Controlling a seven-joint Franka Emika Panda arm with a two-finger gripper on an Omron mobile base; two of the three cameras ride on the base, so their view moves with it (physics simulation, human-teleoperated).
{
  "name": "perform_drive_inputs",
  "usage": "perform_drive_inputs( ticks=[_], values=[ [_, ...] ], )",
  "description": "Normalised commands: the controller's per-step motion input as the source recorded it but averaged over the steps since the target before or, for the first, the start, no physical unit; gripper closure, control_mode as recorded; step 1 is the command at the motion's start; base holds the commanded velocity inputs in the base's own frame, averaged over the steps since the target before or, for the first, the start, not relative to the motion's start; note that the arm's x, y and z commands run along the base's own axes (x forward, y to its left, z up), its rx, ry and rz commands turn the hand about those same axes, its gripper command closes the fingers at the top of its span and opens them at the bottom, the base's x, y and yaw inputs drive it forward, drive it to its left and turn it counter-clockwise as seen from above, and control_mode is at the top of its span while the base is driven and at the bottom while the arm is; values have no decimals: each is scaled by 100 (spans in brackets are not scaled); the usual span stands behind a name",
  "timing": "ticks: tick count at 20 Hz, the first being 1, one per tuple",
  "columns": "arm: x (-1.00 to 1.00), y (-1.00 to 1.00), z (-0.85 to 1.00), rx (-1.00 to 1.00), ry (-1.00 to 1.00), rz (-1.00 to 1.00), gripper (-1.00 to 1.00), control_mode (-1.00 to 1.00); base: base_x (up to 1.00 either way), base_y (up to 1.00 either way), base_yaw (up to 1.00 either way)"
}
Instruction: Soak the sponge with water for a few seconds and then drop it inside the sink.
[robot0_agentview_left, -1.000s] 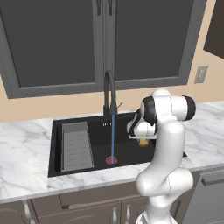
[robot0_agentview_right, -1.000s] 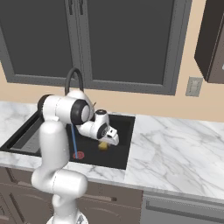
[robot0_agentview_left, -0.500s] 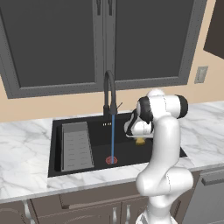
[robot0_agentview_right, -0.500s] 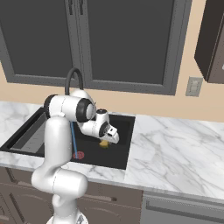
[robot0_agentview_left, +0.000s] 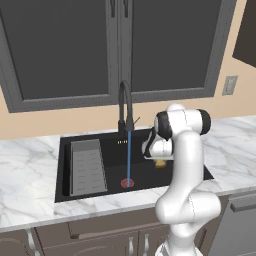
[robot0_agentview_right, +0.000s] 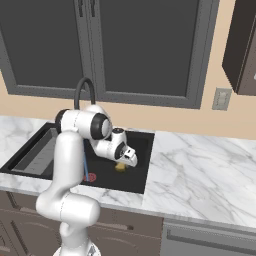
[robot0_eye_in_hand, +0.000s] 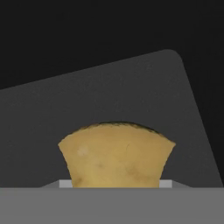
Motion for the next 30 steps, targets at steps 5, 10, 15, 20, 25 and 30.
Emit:
perform_drive_inputs(
  ticks=[5, 10, 15, 20, 25, 30],
  values=[
    [4, -7, -36, 0, 0, 0, 100, -100, 0, 0, 0],
    [8, -8, -28, 0, 0, 0, 100, -100, 0, 0, 0],
    [8, -2, -19, 0, 0, 0, 100, -100, 0, 0, 0],
    [1, 0, -5, 0, 0, 0, 100, -100, 0, 0, 0],
    [0, 0, 0, 0, 0, 0, -100, -100, 0, 0, 0],
    [0, 0, 0, 0, 0, 0, -100, -100, 0, 0, 0]
  ],
)
